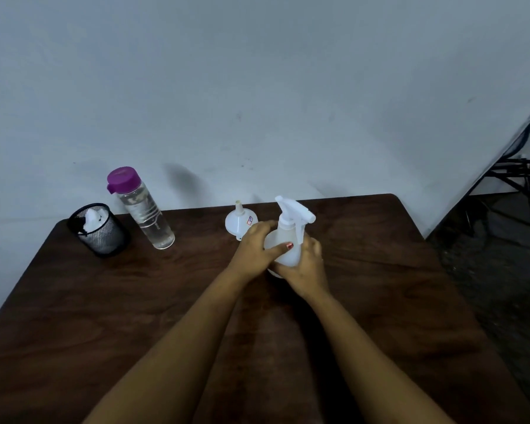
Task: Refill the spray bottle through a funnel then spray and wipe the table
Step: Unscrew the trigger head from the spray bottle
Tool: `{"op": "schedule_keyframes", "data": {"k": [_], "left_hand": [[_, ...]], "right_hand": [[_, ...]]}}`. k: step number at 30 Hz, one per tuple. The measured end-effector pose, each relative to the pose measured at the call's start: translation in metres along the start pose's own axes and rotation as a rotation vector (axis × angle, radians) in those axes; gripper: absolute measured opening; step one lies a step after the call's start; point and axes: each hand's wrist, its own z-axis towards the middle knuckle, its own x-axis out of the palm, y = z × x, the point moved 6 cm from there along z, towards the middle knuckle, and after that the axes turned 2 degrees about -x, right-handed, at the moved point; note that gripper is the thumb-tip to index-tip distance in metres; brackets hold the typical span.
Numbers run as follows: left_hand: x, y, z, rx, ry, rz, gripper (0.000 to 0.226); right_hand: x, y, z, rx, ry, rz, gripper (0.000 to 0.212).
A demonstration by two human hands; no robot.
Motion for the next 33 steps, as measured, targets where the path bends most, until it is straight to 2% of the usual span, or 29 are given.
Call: {"op": "schedule_keyframes", "data": {"k": [2,7,15,23,28,33], "left_hand": [[0.0,0.004,-0.014,-0.002,0.005,-0.041,0.053],[-0.002,0.015,-0.049,-0.03,-0.023,-0.126,0.063],[-0.011,0.021,-0.087,0.0,0.012,-0.232,0.051],[-0.018,0.038,-0.125,0.143,-0.077,-0.372,0.039],[-0.027,0.043,-0.165,0.218,-0.144,-0.443,0.028],[-0.028,0.04,-0.2,0.243,-0.081,-0.388,0.021]], "right_hand": [[0.009,0.004,-0.015,-0.011,0.014,-0.018,0.091],[0.023,0.01,-0.049,-0.06,-0.015,-0.042,0.086],[0.032,0.017,-0.078,-0.171,-0.074,-0.161,0.096],[0.035,0.015,-0.119,-0.337,-0.109,-0.212,0.08],[0.036,0.024,-0.149,-0.448,-0.062,-0.09,0.059],[0.039,0.053,-0.179,-0.544,-0.131,0.304,0.011]]}}
